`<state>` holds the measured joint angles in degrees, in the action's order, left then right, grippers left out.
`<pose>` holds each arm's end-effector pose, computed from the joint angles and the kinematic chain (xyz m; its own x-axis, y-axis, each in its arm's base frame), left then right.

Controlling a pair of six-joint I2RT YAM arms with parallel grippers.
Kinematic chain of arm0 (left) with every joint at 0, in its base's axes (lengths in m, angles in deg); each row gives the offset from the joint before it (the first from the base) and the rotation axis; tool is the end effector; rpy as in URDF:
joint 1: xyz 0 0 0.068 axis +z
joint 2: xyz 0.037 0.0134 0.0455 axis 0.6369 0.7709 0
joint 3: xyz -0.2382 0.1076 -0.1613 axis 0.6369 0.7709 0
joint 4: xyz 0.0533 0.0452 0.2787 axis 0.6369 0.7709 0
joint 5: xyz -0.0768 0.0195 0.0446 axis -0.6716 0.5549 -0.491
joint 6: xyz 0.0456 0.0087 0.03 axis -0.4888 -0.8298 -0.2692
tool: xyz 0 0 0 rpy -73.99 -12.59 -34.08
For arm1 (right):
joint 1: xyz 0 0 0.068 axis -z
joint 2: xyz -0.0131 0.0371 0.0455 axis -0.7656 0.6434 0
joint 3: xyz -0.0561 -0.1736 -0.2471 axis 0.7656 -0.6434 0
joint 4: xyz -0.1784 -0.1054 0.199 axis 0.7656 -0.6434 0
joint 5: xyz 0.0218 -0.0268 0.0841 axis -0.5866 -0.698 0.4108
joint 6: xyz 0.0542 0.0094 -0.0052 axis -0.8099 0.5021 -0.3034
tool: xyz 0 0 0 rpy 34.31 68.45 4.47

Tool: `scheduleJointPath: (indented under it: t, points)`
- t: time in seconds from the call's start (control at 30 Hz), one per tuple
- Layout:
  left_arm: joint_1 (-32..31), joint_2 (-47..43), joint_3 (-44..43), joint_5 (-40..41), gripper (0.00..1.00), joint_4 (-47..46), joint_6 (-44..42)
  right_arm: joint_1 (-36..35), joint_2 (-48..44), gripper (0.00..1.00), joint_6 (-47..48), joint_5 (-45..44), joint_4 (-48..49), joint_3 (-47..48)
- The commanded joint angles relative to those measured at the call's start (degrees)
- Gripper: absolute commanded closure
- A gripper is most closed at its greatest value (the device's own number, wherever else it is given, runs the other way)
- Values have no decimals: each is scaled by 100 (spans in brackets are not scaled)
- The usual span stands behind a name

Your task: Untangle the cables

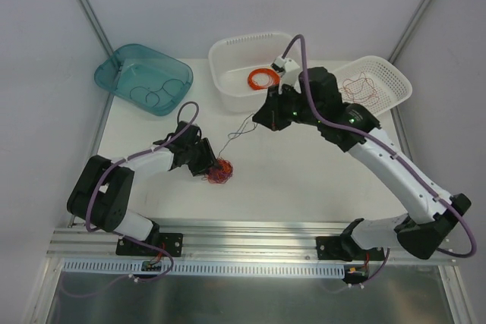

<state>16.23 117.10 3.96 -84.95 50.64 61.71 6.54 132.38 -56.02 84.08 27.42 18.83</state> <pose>0.2642 -0.1231 0.1696 -0.8778 -0.3605 -0.3154 -0.1386 0.8215 -0.5531 0.2231 0.2232 0.4660 -0.3116 -0.1990 -0.9292 -0.8072 0.5714 0.1483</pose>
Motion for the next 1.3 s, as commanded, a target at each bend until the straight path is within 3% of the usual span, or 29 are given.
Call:
scheduleJointPath:
  t: [0.0, 0.33, 0.6, 0.93, 1.17, 1.27]
  points:
    - [-40, 226, -10, 486, 54, 391, -142, 263, -537, 99, 523, -200, -659, 647]
    - [-40, 367, -151, 662, 55, 540, -151, 1089, -1645, 99, 884, -666, -705, 1431]
    - [-40, 296, -169, 767, 54, 620, -204, 1301, -2208, 99, 1086, -1578, -573, 1316]
    - [408, 112, -151, 1163, 50, 1006, -283, 1327, -2481, 99, 1877, -2881, -625, 2080]
    - [759, 94, -730, 1698, 32, 1497, -704, 1336, -2577, 99, 2194, -3233, -538, 2380]
    - [926, 42, -941, 1857, 31, 1648, -863, 1336, -2586, 99, 2273, -3277, -546, 2424]
